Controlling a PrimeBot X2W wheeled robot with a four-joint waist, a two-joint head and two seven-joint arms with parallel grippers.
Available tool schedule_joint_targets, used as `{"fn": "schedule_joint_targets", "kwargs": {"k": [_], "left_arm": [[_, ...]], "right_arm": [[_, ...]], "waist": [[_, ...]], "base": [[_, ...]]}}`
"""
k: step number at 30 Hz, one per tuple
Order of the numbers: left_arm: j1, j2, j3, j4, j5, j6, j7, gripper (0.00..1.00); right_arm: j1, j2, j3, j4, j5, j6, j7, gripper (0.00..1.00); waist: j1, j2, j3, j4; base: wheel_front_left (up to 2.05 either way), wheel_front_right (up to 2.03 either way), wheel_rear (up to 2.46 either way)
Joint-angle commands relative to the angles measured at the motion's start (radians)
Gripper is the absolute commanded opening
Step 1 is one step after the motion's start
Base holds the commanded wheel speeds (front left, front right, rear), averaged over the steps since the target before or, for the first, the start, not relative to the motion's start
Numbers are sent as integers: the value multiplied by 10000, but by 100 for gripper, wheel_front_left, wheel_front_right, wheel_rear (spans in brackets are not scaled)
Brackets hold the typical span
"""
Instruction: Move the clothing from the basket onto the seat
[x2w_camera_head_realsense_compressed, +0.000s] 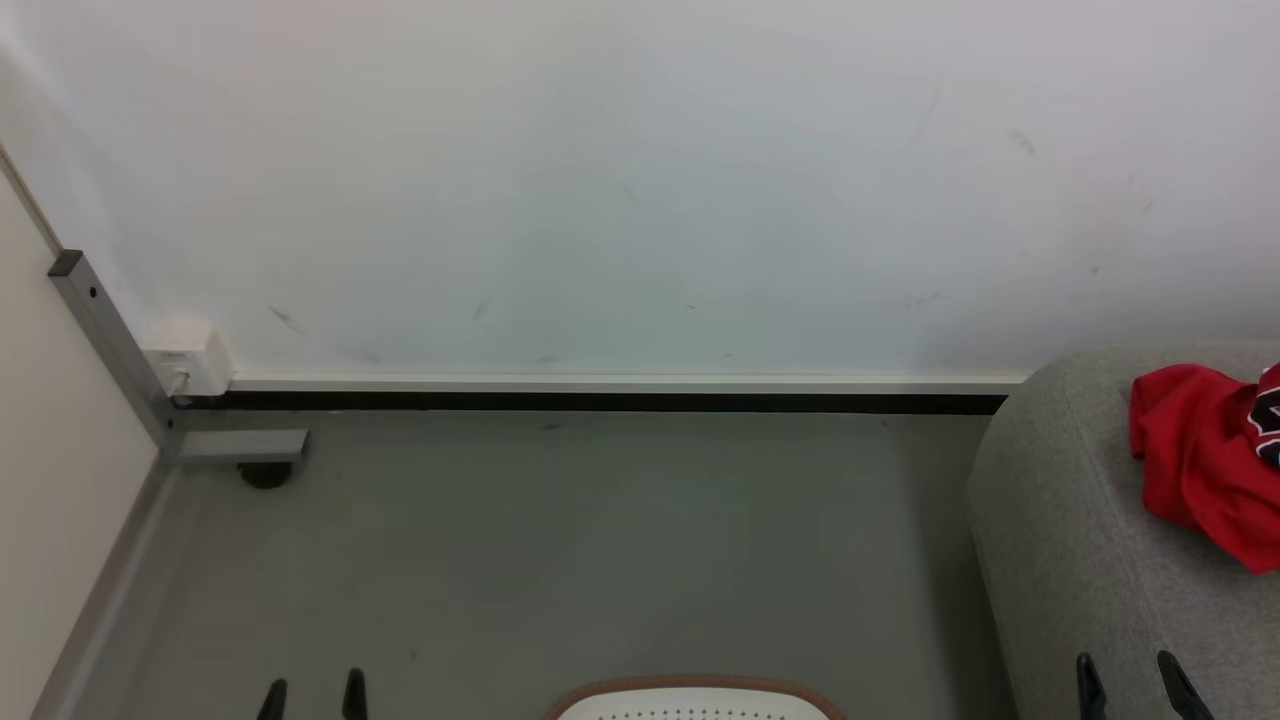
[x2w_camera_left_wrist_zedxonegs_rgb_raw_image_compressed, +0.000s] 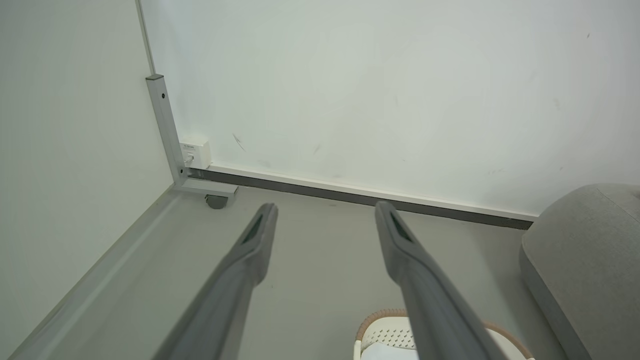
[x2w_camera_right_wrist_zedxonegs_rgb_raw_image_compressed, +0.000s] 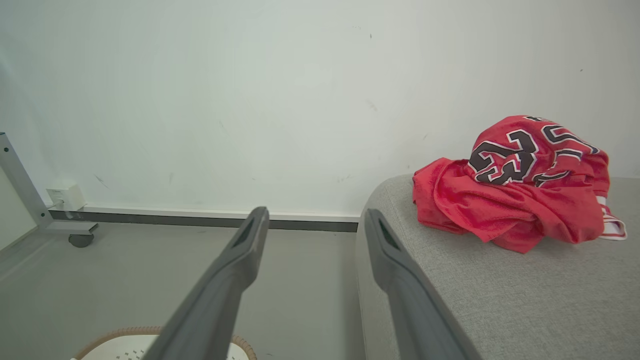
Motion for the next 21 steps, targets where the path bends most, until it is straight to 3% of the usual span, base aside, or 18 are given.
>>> {"fn": "schedule_joint_targets", "kwargs": {"k": [1,3,4,9,21], "left_arm": [[114,-29,53,28,137,-99,-11,100],[76,-64,64,34,173,-250,-11,100],[-2,-67,34,37,24,-300,0,0],[14,-182,-41,499,-30,-292,38,0],[-425,-195,149,502,-2319,-405,677,0]], "right_arm": [[47,-26,-35,42,49,-22,7,100],[17,-26,-35,60,42,-22,7,100],[-6,0,-5,32,-1,0,0,0],[23,123,29,476,13,2,14,0],[-428,96,-46,520,2404,0,631,0]], "waist": [[1,0,17,-22],[1,0,27,-42],[1,0,27,-44],[2,0,29,-45],[2,0,100,0]], "base": [[0,0,0],[0,0,0],[0,0,0],[0,0,0],[0,0,0]]}}
